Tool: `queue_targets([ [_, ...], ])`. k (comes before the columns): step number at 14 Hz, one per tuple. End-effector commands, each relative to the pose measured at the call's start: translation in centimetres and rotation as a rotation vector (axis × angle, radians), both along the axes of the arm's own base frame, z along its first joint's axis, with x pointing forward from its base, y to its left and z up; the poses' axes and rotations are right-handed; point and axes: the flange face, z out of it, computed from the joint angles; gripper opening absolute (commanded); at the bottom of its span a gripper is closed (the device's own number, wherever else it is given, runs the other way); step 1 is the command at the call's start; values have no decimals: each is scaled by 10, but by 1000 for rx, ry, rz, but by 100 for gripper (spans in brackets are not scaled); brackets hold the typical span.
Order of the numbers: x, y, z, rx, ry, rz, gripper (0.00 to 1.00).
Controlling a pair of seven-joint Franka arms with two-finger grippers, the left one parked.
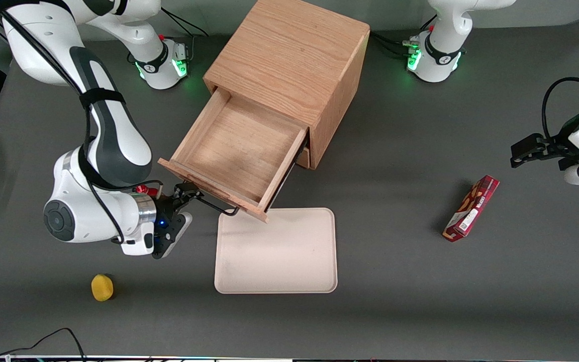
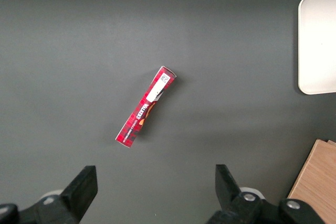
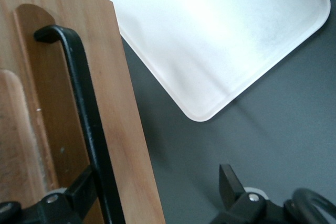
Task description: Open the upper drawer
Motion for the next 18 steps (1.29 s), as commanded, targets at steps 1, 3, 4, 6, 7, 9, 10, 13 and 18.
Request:
queue_targets([
  [1, 6, -1, 33, -12, 3, 38, 100],
  [3, -5, -1, 80, -14, -18, 46, 100],
  [4, -14, -1, 105, -19, -24, 27, 100],
  [6, -39, 0, 176, -59, -60, -110, 100],
  [7, -56, 1, 206, -84, -59, -192, 100],
  [9, -85, -2, 251, -150, -15, -400, 100],
  [10, -94, -6, 266, -187, -15, -487, 100],
  [13, -115, -44, 294, -331, -29, -639, 100],
  [18, -167, -133, 297, -435, -10, -837, 100],
])
